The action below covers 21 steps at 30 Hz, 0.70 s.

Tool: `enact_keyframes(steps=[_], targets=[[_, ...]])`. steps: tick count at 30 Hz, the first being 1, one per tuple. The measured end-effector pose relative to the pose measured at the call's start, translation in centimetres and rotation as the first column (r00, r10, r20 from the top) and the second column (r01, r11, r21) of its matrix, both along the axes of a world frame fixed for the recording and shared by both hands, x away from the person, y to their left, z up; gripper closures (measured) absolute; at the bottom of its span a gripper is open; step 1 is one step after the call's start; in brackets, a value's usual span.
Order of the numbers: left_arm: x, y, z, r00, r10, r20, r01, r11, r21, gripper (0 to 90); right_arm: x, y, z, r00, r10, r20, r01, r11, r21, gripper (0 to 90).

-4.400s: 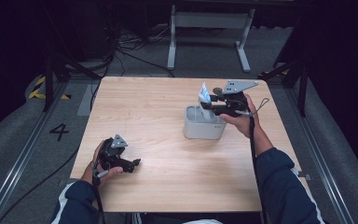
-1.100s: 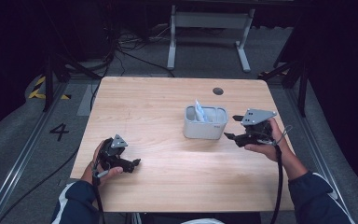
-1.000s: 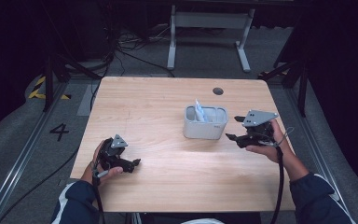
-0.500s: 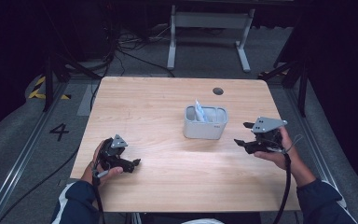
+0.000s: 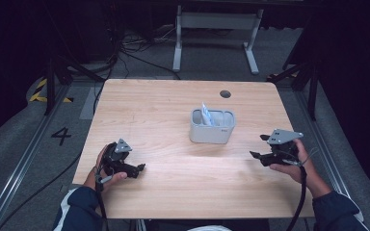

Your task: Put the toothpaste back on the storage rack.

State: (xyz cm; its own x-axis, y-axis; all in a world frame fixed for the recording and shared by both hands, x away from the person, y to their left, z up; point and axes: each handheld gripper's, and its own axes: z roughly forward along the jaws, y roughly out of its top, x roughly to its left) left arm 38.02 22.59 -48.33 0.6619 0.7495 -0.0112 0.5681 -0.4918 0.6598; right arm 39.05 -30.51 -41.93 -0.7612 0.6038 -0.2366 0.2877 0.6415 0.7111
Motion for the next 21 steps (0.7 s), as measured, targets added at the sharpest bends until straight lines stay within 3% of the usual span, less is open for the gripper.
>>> enact_keyframes(steps=[6,15,21], targets=[[0.0,0.0,0.0,1.0000,0.001,-0.001,-0.001,1.0000,0.000,0.1,-0.7,-1.3,-1.4,0.9996,-0.018,-0.020,0.018,1.000,-0.001,25.9],[0.0,0.0,0.0,1.0000,-0.002,0.004,0.002,1.0000,0.003,0.1,-2.3,-4.0,-3.3,0.9976,-0.059,-0.037,0.061,0.997,0.051,25.9],[0.0,0.0,0.0,1.0000,0.003,-0.003,-0.003,1.0000,-0.002,0.1,-3.0,-5.7,-4.9,0.9896,-0.099,-0.105,0.109,0.990,0.094,25.7]])
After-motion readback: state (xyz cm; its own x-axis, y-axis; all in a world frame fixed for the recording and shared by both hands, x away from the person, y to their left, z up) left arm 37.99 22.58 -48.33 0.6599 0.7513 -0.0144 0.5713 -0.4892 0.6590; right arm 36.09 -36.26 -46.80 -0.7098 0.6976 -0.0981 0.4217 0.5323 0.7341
